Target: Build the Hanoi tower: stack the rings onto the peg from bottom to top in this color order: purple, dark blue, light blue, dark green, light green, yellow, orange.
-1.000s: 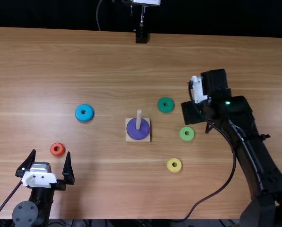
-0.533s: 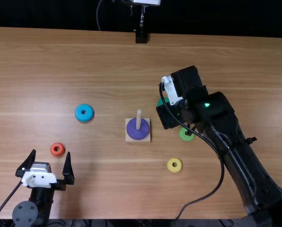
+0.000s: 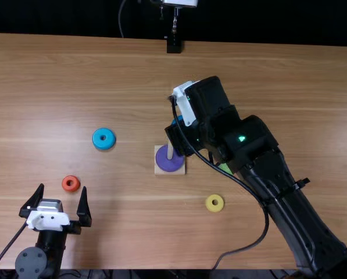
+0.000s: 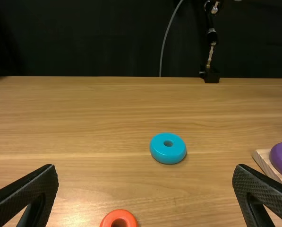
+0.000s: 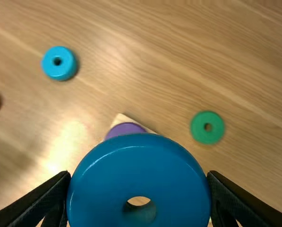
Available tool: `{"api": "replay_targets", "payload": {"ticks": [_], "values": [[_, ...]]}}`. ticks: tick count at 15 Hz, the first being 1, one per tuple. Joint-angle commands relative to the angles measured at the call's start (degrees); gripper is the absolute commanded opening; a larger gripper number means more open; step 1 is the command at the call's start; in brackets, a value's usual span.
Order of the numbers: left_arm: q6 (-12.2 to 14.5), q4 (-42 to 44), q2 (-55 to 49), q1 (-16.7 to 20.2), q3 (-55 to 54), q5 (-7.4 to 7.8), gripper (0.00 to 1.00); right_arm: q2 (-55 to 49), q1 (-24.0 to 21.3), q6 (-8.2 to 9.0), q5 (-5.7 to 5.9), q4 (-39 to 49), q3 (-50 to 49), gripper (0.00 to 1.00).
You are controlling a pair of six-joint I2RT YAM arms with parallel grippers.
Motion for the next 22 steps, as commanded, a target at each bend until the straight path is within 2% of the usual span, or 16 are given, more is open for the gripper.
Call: {"api": "replay_targets", "payload": {"ticks": [1, 5, 7, 8, 22], "values": [[0.3, 0.0, -0.7, 0.6, -1.5, 0.45, 1.0, 0.8, 1.1, 0.69, -0.4, 0.1, 2.6, 0.0], [0.3, 0.0, -0.7, 0.6, -1.5, 0.45, 1.0, 0.9, 1.4, 1.0, -0.4, 0.2, 2.5, 0.0], [0.3, 0.1, -0.7, 0.6, -1.5, 0.45, 1.0, 2.9, 1.6, 3.32, -0.4, 0.7, 2.5, 0.0], [0.3, 0.1, -0.7, 0.6, -1.5, 0.45, 1.0, 4.0, 1.7, 3.64, -0.4, 0.8, 2.6, 0.0], [0.3, 0.1, -0.7, 0.6, -1.5, 0.45, 1.0, 4.4, 3.4, 4.17, -0.4, 0.9, 1.8, 0.0]]}}
